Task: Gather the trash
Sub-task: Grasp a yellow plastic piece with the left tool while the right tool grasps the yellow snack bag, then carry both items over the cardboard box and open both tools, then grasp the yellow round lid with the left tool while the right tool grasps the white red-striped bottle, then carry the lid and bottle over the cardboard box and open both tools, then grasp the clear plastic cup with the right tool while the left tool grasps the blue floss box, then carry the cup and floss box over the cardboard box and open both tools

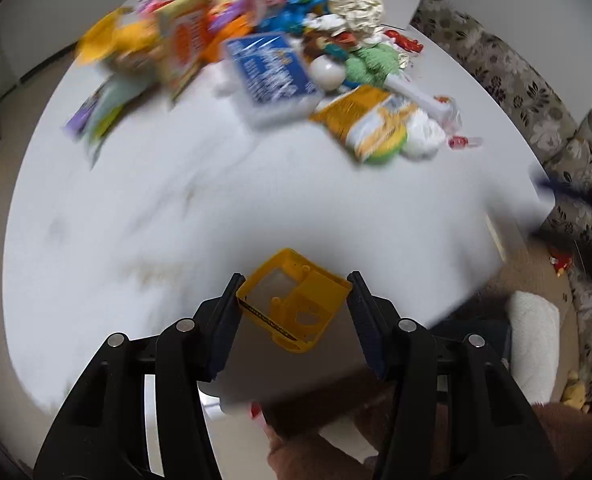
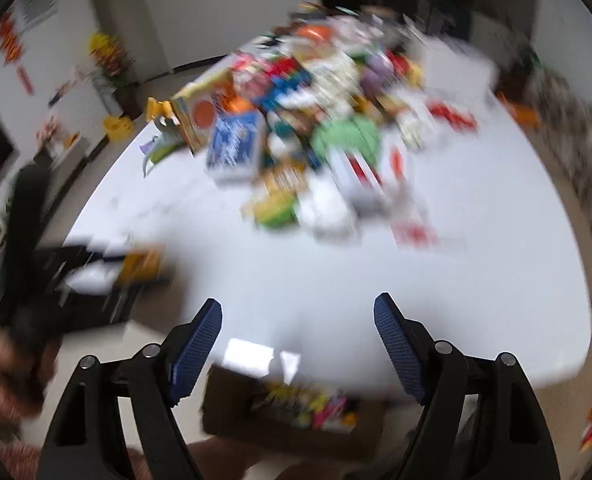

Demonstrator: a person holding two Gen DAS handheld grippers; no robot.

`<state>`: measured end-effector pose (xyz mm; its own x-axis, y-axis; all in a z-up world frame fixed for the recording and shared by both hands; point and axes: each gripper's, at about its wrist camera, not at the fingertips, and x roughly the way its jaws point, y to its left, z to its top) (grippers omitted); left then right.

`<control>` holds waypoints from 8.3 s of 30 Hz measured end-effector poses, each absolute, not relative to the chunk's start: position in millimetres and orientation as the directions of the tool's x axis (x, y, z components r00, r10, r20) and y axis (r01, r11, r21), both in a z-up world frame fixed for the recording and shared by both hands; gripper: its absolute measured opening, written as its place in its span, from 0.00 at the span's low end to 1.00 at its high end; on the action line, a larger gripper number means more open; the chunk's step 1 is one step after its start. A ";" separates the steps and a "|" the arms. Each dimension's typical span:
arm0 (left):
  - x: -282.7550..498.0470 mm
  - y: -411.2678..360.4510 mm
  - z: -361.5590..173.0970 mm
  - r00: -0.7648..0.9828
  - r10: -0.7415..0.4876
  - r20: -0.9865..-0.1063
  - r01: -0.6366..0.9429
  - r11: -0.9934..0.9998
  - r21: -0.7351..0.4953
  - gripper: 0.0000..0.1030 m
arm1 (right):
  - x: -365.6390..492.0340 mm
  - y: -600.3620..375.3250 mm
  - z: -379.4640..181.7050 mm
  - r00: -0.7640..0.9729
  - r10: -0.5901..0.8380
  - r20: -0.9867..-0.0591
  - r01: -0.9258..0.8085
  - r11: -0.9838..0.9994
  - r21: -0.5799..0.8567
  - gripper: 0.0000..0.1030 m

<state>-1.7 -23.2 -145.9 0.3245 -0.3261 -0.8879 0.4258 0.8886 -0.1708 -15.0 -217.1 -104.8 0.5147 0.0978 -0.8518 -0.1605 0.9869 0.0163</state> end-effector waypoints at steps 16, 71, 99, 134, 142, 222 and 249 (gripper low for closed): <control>-53.1 60.6 -141.9 0.365 -0.290 -0.884 0.208 0.952 -0.226 0.50 | 120.5 -153.7 -168.1 0.412 -0.152 -0.899 -0.269 0.922 -0.279 0.55; -105.8 -47.9 -228.5 -0.032 -0.338 -0.941 0.518 0.799 -0.305 0.67 | -99.8 -263.8 -259.7 0.089 0.097 -0.991 -0.117 0.989 0.087 0.77; 70.8 -119.8 -148.7 0.267 -0.441 -0.857 0.534 0.808 -0.250 0.41 | -134.9 -299.7 -156.1 0.328 0.100 -0.939 0.077 0.988 0.132 0.82; -56.0 30.2 -131.0 0.324 -0.482 -0.814 0.292 0.869 -0.398 0.41 | 144.7 -303.4 -113.5 0.437 0.202 -0.876 0.023 0.972 0.236 0.42; -56.0 -2.3 -118.9 0.284 -0.522 -0.805 0.426 0.820 -0.382 0.41 | 75.6 -308.8 -55.2 0.520 0.325 -0.790 -0.067 0.937 0.342 0.42; 114.8 -81.8 -123.8 0.425 -0.315 -0.849 0.311 0.931 -0.189 0.79 | -34.3 -321.9 -79.8 0.545 0.249 -0.801 0.078 0.936 0.344 0.39; 31.4 -29.5 -82.4 0.462 -0.268 -0.846 0.314 0.941 -0.127 0.64 | -23.1 -271.0 -89.6 0.485 0.327 -0.811 -0.102 0.942 0.319 0.39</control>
<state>31.4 -29.5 -82.4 0.4616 -0.2685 -0.8455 0.3139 0.9409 -0.1273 -23.1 -271.0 -89.6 0.4849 0.3274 -0.8109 -0.1021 0.9421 0.3193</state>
